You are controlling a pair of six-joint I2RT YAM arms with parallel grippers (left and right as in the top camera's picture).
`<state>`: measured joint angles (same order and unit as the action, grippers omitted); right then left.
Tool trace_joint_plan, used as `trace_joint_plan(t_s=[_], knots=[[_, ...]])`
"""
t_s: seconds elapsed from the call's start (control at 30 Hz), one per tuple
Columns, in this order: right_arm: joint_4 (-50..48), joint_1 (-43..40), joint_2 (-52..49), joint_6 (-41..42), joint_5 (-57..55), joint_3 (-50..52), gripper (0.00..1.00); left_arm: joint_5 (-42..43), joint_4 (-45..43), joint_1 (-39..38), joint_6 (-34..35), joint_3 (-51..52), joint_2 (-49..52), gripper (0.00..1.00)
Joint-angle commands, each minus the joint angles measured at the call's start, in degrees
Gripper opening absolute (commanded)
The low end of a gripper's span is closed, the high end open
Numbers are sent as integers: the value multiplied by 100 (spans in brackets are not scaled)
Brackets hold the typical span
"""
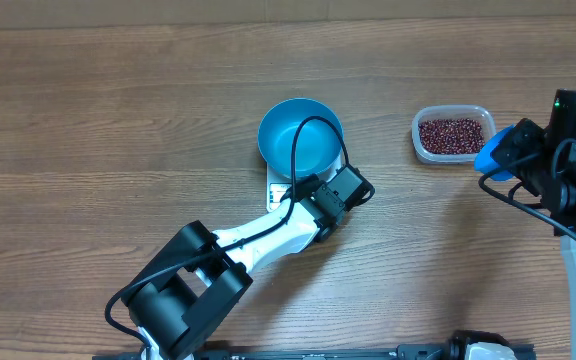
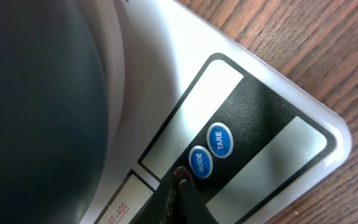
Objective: Scoop item into bowl and weigh 150g on scale
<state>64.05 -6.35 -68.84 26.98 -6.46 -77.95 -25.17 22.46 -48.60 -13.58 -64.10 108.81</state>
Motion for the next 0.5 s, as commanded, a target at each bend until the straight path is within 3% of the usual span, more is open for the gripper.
trace_joint_plan(t_s=[0.0, 0.47], knots=[[-20, -15, 68, -28, -101, -151, 4, 127, -17, 20, -168, 31, 59, 4], [-20, -15, 68, -28, -98, -151, 4, 234, -48, 26, -186, 31, 59, 4]])
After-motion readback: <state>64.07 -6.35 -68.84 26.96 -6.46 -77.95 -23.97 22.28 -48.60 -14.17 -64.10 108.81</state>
